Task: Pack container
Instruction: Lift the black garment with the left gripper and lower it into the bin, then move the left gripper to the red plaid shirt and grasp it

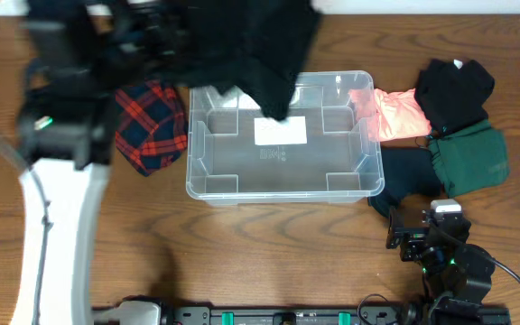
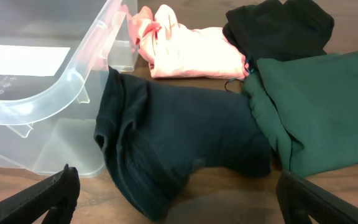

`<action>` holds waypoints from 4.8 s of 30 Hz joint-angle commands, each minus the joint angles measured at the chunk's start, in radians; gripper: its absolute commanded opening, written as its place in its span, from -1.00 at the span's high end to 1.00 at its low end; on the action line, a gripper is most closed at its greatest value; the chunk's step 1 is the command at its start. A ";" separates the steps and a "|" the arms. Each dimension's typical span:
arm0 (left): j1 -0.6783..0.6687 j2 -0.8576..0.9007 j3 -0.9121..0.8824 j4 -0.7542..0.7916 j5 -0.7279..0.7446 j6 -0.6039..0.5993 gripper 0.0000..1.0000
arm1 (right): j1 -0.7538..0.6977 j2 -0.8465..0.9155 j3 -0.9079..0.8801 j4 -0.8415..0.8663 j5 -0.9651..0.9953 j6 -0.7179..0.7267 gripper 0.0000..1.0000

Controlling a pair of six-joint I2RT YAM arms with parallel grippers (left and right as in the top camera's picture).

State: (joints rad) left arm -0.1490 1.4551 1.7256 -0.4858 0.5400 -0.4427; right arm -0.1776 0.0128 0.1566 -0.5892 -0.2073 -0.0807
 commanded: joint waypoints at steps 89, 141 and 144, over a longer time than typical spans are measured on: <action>-0.443 0.356 -0.105 -0.261 -0.300 -0.378 0.86 | 0.002 -0.005 -0.002 -0.002 -0.006 -0.003 -0.98; 0.563 0.290 -0.035 -0.527 -0.206 0.453 -0.93 | 0.002 -0.005 -0.002 -0.002 -0.006 -0.003 -0.98; 0.638 0.378 -0.050 -0.490 -0.092 0.484 -0.96 | 0.002 -0.005 -0.002 -0.002 -0.006 -0.003 -0.99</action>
State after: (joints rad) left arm 0.4263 1.7378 1.6894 -0.9886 0.3981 0.0166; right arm -0.1776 0.0128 0.1566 -0.5892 -0.2073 -0.0811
